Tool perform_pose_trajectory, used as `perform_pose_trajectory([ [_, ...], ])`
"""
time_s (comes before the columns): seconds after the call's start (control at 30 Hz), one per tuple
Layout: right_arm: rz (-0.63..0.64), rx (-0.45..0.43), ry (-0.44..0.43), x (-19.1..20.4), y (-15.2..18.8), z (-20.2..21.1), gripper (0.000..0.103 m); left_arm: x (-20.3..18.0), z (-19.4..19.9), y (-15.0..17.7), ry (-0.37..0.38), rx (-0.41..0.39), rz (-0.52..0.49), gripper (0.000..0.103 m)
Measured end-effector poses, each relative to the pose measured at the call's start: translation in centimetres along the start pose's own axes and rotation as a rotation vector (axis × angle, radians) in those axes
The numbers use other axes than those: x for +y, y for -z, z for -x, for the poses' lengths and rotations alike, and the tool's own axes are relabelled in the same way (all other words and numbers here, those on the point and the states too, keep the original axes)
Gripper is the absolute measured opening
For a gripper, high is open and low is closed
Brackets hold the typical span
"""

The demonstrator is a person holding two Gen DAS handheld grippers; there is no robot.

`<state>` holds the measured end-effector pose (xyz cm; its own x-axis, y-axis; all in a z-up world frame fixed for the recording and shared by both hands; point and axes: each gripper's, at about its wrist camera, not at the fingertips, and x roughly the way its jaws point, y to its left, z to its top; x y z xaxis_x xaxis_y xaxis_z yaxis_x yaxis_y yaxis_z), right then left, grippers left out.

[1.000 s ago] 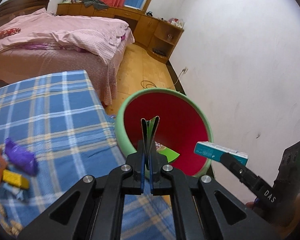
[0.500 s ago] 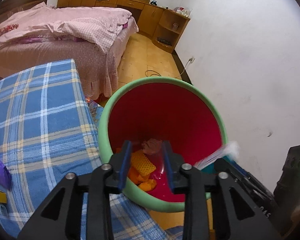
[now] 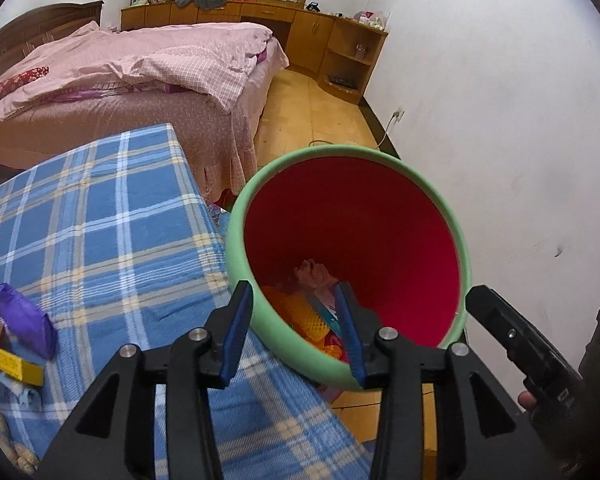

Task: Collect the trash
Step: 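Carry the packet and white box over the red bucket and open both grippers, then move both open grippers back to the bed and grasp the yellow foam sleeve with the left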

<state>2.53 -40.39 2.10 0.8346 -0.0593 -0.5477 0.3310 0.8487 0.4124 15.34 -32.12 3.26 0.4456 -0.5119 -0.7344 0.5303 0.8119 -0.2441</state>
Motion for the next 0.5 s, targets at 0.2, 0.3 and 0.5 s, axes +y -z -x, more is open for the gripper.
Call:
perform_pose_trajectory([
  [0.2,-0.002,-0.029,0.023,1.2,0.3,1.2,0.062,0.9,3.2,0.7,-0.008,-0.038,-0.017,0.049],
  [0.3,0.007,-0.024,0.011,2.3,0.6,1.2,0.062,2.3,5.1,1.2,-0.032,-0.051,-0.003,0.049],
  [0.5,0.029,-0.018,-0.017,5.2,1.1,1.6,0.062,5.3,8.1,2.1,-0.076,-0.08,0.047,0.049],
])
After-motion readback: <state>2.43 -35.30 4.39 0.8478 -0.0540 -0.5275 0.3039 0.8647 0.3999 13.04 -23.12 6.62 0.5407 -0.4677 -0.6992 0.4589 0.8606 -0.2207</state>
